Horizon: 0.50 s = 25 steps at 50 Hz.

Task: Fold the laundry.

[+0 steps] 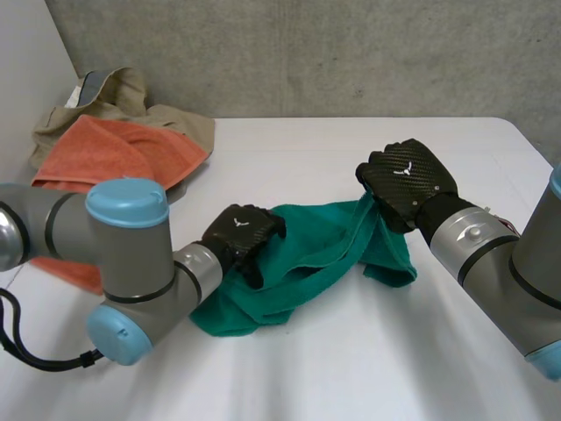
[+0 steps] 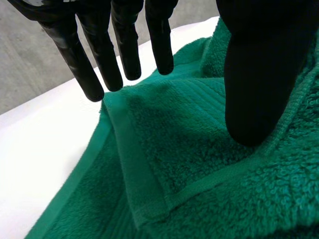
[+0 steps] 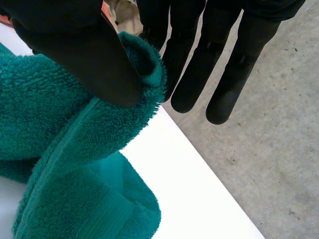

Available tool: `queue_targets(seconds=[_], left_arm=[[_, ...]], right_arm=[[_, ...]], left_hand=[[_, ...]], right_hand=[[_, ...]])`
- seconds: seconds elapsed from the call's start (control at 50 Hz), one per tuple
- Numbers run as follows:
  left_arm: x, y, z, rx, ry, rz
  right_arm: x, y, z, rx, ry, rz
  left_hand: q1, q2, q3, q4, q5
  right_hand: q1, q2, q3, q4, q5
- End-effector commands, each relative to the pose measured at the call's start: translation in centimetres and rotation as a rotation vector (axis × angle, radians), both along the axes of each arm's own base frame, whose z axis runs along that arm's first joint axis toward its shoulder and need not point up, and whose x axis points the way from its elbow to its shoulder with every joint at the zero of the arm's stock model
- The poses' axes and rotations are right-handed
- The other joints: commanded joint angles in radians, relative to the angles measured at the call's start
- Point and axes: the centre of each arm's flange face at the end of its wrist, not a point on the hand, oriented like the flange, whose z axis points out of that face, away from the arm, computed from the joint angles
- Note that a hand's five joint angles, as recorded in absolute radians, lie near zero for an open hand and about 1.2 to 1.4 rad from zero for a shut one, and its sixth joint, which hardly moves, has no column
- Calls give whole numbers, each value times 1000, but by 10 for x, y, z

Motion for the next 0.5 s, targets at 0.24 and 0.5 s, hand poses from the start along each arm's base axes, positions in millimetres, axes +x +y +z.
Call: queue_targets(seconds=[0.24, 0.5], left_arm=[[-17, 4, -17, 8, -10, -39], [12, -25, 93, -279, 128, 216]], right_arm=[[-1, -2, -1, 4, -3, -19], [3, -15, 13, -47, -27, -25]], left_hand=[[904, 904, 903, 901, 900], [904, 904, 903, 901, 900]], right_hand=[[286, 217, 204, 197, 211], [286, 217, 204, 197, 211]])
